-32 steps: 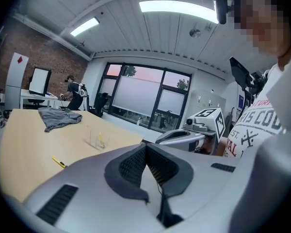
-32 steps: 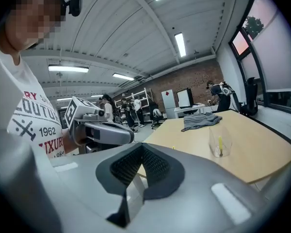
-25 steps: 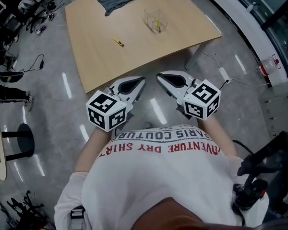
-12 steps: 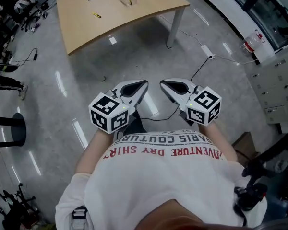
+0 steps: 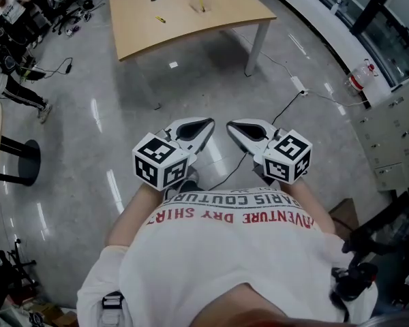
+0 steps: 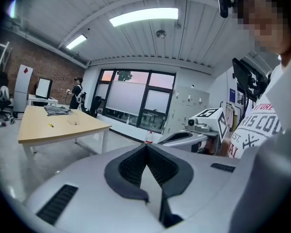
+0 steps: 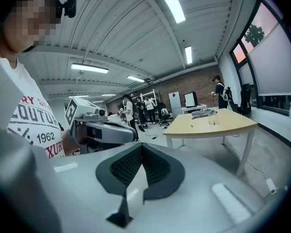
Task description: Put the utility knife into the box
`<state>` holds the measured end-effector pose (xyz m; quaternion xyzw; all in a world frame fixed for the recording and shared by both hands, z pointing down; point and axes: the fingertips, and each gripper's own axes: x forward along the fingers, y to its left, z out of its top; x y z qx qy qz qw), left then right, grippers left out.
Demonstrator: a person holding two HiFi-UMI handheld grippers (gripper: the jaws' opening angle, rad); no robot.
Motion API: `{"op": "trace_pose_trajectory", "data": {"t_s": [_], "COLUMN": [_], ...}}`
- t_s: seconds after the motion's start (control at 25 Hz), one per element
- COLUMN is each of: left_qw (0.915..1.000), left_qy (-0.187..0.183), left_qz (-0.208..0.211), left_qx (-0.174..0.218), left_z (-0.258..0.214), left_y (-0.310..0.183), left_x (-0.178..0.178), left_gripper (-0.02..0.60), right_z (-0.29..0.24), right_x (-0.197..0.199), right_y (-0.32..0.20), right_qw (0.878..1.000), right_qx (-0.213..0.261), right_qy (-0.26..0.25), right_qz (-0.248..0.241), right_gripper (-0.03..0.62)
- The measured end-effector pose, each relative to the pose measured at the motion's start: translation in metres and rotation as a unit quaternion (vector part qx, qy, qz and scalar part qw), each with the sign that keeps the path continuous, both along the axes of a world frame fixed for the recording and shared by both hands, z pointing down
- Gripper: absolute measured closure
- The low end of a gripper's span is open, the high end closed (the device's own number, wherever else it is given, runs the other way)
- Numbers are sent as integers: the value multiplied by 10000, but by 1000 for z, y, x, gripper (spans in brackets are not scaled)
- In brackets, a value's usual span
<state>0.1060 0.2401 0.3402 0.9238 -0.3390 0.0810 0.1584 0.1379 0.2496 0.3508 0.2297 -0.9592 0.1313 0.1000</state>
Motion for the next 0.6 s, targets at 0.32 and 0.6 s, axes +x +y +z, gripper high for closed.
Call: {"op": "trace_pose_trajectory", "data": {"t_s": [0.32,0.6], "left_qw": [9998,9996], "left_qy": [-136,-146], "left_qz": [-38,-45], "left_qx": [127,235], "left_z": [-12,-24], "left_y": [26,30], "left_x": [-10,1], "left_gripper": [580,580], "right_z": [-17,-24], "right_x": [-12,-4], "right_y": [21,29], "right_qw": [9997,9994], "right_qx": [212,294], "right_qy": [67,126], "right_qz": [-108,-125], "right_gripper": [592,593]}}
